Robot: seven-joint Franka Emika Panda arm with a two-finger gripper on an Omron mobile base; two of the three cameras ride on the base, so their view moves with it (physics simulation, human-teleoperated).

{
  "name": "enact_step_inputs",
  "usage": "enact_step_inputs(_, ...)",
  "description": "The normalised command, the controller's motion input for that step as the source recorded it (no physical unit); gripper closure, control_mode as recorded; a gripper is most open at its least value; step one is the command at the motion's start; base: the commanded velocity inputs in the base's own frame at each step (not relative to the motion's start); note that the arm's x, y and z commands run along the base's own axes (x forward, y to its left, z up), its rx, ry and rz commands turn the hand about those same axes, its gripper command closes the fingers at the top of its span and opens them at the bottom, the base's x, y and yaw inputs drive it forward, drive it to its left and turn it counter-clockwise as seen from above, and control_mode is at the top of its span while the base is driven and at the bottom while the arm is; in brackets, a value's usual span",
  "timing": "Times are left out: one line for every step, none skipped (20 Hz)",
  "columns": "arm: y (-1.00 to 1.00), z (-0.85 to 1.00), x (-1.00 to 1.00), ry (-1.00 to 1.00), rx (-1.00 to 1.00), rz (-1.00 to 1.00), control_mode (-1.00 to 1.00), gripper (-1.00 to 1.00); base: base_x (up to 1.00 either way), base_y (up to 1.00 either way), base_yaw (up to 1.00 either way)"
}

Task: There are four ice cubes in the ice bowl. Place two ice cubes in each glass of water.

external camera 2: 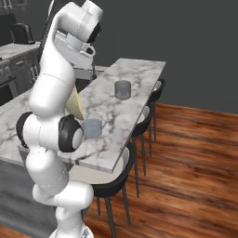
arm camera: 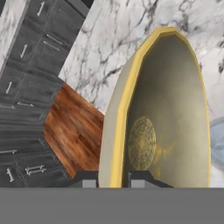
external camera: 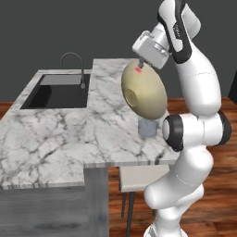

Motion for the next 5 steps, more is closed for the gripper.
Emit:
enact_step_inputs(0.73, 0.00, -0.76, -0.15, -0.33, 0.00, -1.00, 1.00, 0.00, 0.00, 0.00)
enact_step_inputs(0.87, 0.00, -0.62, -0.12, -0.38, 0.00, -1.00, 1.00, 0.00, 0.00, 0.00)
enact_step_inputs(0.90, 0.00, -0.60, -0.13, -0.39, 0.00, -1.00, 1.00, 0.00, 0.00, 0.00)
enact_step_inputs(0.81, -0.01, -0.51, -0.14, -0.43, 0.00, -1.00, 1.00, 0.00, 0.00, 0.00)
enact_step_inputs(0.79, -0.08, -0.55, -0.18, -0.43, 0.00, -1.00, 1.00, 0.00, 0.00, 0.00)
